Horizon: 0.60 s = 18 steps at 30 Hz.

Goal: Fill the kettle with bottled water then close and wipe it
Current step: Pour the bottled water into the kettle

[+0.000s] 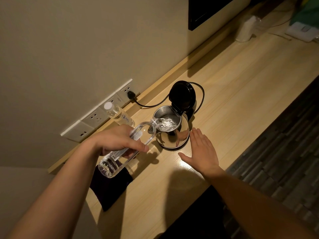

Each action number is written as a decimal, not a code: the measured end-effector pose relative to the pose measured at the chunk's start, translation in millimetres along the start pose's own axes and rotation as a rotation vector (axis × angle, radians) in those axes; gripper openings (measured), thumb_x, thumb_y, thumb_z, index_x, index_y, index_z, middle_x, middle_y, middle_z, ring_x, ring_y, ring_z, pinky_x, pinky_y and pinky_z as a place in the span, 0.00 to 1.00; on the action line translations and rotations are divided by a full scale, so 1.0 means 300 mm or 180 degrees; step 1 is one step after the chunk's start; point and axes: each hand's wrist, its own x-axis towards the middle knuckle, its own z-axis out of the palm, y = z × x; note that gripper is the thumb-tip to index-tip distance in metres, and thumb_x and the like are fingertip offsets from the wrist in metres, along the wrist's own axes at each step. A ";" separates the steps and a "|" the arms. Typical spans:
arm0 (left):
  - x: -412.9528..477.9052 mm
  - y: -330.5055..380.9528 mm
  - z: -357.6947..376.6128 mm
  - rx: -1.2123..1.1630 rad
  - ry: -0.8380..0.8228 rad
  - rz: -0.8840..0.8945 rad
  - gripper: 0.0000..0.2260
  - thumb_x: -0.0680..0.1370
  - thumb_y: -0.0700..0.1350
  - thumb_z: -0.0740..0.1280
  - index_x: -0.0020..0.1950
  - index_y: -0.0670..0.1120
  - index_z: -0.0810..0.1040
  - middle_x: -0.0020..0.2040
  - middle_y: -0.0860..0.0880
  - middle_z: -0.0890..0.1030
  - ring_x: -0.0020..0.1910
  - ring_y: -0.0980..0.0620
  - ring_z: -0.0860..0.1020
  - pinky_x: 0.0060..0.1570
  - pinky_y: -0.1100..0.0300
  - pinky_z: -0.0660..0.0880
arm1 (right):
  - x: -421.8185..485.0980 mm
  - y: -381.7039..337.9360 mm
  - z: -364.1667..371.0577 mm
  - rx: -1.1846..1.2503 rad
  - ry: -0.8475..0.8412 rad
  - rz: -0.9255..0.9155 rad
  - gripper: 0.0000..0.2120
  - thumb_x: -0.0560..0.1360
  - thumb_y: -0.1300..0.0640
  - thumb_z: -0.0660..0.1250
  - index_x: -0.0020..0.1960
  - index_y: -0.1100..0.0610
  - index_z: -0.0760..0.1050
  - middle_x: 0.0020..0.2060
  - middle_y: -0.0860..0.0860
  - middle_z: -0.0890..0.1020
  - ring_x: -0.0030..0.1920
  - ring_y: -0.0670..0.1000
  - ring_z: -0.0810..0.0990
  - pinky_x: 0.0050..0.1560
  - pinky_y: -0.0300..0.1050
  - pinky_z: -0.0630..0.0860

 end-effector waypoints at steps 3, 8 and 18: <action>0.006 0.000 -0.005 0.0008 -0.0056 -0.0027 0.22 0.72 0.53 0.78 0.44 0.34 0.79 0.38 0.36 0.82 0.34 0.43 0.79 0.39 0.51 0.77 | -0.001 0.002 0.000 0.0001 -0.0007 -0.0009 0.50 0.75 0.23 0.50 0.84 0.58 0.50 0.84 0.55 0.52 0.84 0.52 0.46 0.83 0.51 0.49; 0.009 0.001 -0.009 -0.0037 -0.0102 -0.0039 0.15 0.73 0.52 0.78 0.43 0.39 0.82 0.36 0.40 0.82 0.31 0.45 0.80 0.37 0.53 0.77 | 0.000 0.001 0.002 0.0018 0.0023 0.0000 0.50 0.75 0.23 0.50 0.84 0.58 0.51 0.84 0.55 0.53 0.84 0.53 0.47 0.83 0.52 0.50; 0.003 0.003 -0.020 -0.0004 -0.0003 -0.0177 0.27 0.69 0.56 0.79 0.46 0.31 0.79 0.39 0.32 0.82 0.34 0.43 0.79 0.36 0.55 0.78 | 0.001 0.002 0.003 -0.0028 -0.0015 -0.0015 0.51 0.75 0.23 0.49 0.84 0.58 0.49 0.84 0.55 0.52 0.84 0.52 0.45 0.83 0.51 0.48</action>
